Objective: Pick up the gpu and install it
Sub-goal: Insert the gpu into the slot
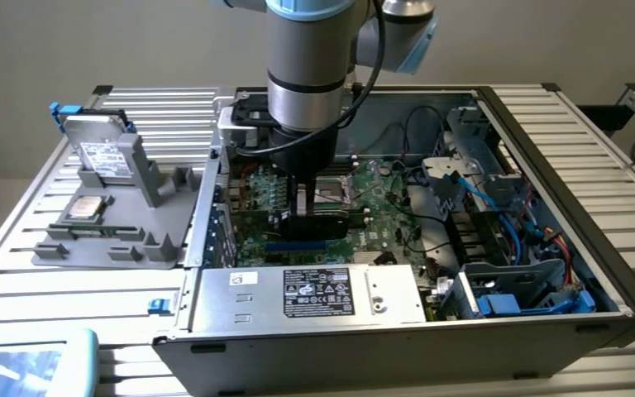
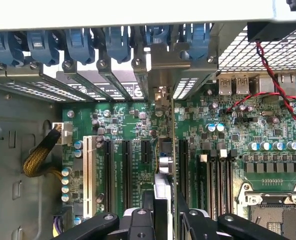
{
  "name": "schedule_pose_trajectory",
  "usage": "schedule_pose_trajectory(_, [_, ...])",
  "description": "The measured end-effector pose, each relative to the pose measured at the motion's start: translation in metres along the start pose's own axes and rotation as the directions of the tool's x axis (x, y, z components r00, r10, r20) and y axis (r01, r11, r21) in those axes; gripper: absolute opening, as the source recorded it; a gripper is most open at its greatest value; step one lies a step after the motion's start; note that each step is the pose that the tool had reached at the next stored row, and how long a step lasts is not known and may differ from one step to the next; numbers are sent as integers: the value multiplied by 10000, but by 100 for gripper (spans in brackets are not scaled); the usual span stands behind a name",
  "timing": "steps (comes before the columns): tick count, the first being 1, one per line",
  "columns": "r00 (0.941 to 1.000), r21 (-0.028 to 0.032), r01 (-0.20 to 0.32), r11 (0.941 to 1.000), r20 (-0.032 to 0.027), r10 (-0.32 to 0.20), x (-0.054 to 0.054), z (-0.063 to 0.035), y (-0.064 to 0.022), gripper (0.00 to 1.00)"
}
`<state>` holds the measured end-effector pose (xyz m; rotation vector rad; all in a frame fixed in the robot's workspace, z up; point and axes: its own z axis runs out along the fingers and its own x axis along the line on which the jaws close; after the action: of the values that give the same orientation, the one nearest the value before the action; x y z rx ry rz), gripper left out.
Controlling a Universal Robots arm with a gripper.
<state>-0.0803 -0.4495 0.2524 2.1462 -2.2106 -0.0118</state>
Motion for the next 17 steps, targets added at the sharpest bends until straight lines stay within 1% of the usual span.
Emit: schedule_pose_trajectory(17, [10000,0,0,10000,-4,0,-1,42,5,27])
